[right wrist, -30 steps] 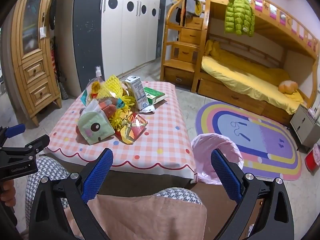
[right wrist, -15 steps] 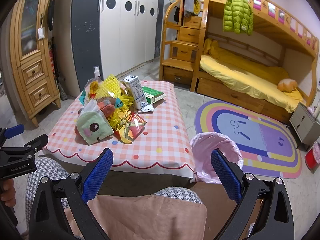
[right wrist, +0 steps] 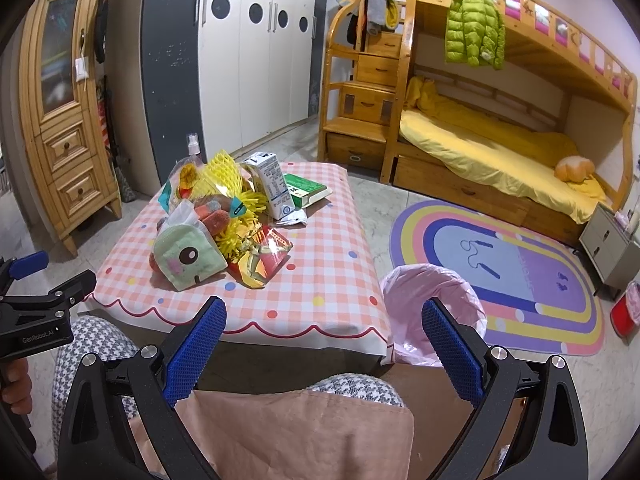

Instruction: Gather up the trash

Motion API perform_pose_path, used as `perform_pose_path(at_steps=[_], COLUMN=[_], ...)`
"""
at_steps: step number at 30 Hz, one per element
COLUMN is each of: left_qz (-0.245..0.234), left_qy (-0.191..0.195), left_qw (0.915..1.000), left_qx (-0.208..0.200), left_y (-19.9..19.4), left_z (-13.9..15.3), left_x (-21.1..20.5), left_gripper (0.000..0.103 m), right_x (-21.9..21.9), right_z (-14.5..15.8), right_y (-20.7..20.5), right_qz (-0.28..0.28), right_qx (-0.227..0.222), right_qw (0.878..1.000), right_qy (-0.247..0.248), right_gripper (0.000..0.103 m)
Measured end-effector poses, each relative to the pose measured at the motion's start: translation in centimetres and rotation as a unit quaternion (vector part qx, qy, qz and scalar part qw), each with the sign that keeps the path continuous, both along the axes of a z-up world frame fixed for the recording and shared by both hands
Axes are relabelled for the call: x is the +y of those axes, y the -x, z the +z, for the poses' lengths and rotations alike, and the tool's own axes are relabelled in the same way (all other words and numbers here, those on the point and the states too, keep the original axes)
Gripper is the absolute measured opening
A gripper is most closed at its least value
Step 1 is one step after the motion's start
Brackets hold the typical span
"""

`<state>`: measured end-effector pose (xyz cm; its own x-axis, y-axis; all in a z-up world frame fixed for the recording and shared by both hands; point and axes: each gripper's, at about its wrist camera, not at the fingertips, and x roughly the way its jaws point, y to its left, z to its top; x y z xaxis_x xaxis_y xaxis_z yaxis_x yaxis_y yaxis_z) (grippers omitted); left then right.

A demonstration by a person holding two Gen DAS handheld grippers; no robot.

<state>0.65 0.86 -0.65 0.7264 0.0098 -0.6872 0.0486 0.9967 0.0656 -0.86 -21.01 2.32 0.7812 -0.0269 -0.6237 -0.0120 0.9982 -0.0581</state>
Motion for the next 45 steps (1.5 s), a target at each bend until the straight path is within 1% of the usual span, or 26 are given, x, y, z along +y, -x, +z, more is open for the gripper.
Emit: perform_pose_path(at_steps=[45], left_qz=[0.001], left_qy=[0.002], left_qw=[1.0000], left_qx=[0.001], left_y=[0.05], left_z=[0.06], left_x=[0.37], left_gripper=[0.096], right_x=[0.03], right_z=[0.06], right_y=[-0.02], right_qz=[-0.001], right_qx=[-0.001], right_qw=[1.000], right_qy=[-0.002], right_gripper=[0.097])
